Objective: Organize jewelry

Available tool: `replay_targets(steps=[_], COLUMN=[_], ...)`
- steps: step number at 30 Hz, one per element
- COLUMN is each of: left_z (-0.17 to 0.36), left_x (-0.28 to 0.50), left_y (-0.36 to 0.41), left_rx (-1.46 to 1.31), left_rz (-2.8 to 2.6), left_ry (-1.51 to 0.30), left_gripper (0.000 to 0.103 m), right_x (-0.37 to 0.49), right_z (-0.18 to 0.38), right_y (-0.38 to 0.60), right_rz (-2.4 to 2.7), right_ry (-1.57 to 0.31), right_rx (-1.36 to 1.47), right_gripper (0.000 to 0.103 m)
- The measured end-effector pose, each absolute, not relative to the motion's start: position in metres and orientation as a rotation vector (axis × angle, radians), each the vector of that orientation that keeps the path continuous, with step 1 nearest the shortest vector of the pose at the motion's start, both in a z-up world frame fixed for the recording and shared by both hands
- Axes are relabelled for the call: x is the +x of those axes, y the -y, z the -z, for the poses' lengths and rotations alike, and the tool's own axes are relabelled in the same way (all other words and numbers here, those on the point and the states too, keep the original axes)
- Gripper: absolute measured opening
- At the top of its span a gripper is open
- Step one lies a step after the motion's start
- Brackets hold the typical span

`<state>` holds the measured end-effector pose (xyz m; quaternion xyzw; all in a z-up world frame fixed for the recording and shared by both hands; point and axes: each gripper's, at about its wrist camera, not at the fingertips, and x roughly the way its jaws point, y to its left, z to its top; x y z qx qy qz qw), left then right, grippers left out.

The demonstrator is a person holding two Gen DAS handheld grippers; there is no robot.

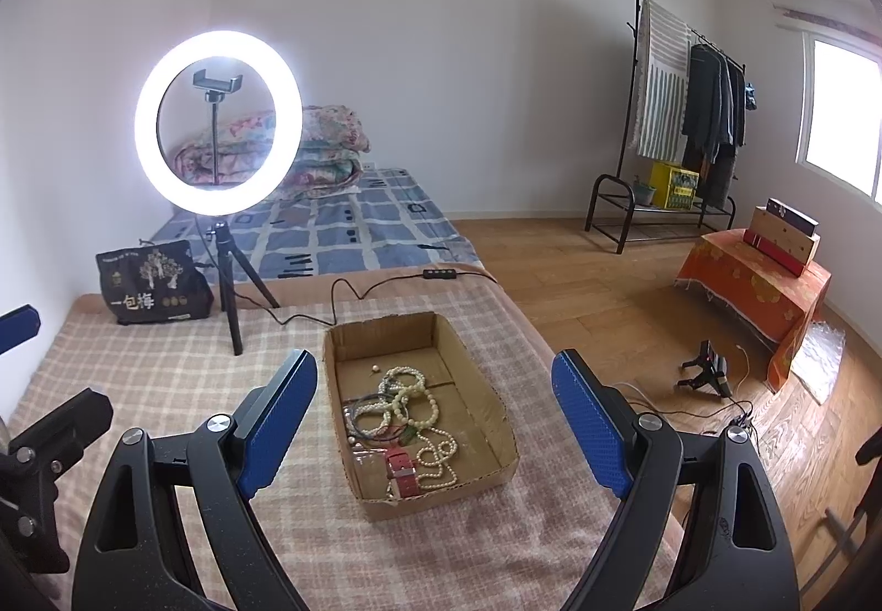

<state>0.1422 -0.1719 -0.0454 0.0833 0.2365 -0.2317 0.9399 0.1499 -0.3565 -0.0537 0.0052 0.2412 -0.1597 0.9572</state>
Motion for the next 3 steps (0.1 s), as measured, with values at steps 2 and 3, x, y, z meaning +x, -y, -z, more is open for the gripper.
replay_targets(steps=[2,3], left_z=[0.0451,0.0448], left_x=[0.1434,0.1434], left_y=[0.1708,0.1702], left_rx=[0.17,0.169], left_rz=[0.47,0.471], left_ry=[-0.477,-0.476], left_gripper=[0.103,0.103], right_x=[0.1508,0.1509], right_z=[0.0539,0.054], right_y=[0.3563,0.3567], right_rz=[0.324,0.325], right_ry=[-0.492,-0.492], right_rx=[0.011,0.011], right_gripper=[0.087,0.087])
